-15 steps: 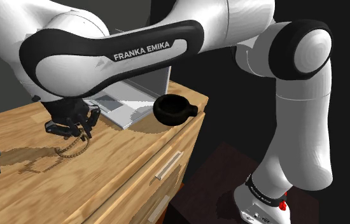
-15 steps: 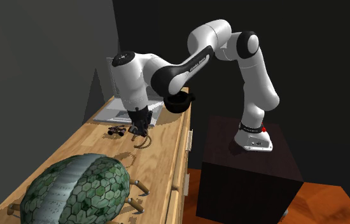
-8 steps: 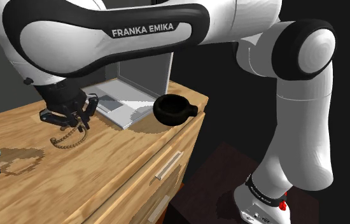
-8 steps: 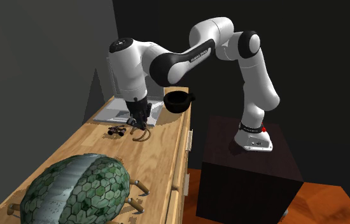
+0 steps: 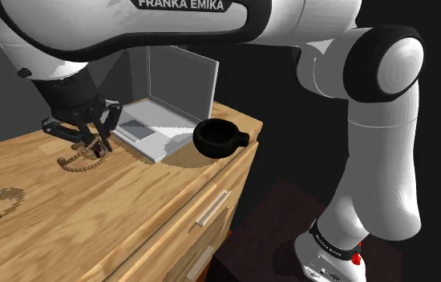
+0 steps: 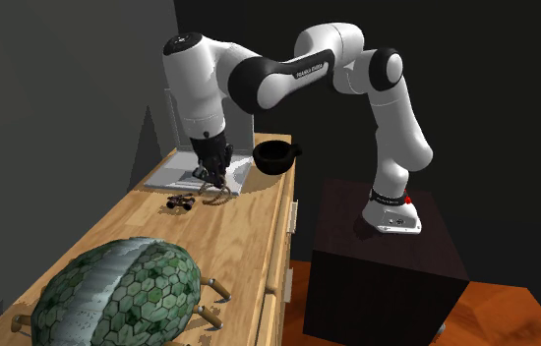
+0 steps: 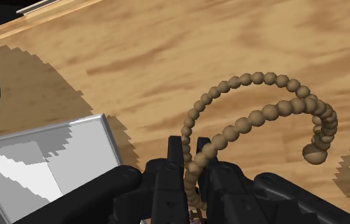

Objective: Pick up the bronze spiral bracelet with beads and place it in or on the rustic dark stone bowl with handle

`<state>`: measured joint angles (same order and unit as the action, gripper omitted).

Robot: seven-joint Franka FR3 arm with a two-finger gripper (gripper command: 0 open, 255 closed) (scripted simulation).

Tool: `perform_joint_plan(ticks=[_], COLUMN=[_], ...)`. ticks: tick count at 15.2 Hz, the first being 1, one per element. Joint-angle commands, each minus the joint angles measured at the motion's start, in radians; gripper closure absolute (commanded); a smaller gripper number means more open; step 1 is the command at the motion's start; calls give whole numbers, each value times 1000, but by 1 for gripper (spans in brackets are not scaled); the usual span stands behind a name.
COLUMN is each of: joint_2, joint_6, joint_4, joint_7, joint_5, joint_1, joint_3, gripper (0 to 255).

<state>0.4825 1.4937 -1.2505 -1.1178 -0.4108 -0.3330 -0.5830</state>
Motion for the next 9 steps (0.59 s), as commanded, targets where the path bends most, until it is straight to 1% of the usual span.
perform_joint_plan(ticks=[1, 6, 7, 9], joint_2=[1, 19, 20, -80], joint_6=[-28, -105, -108, -48], joint_4=[29, 128, 132, -16], joint_7=[5, 20, 20, 45], joint_5=[0, -10, -11, 32], joint_1=[-6, -32, -33, 46], joint_3=[0, 2, 2, -8], gripper=[255, 255, 255, 255])
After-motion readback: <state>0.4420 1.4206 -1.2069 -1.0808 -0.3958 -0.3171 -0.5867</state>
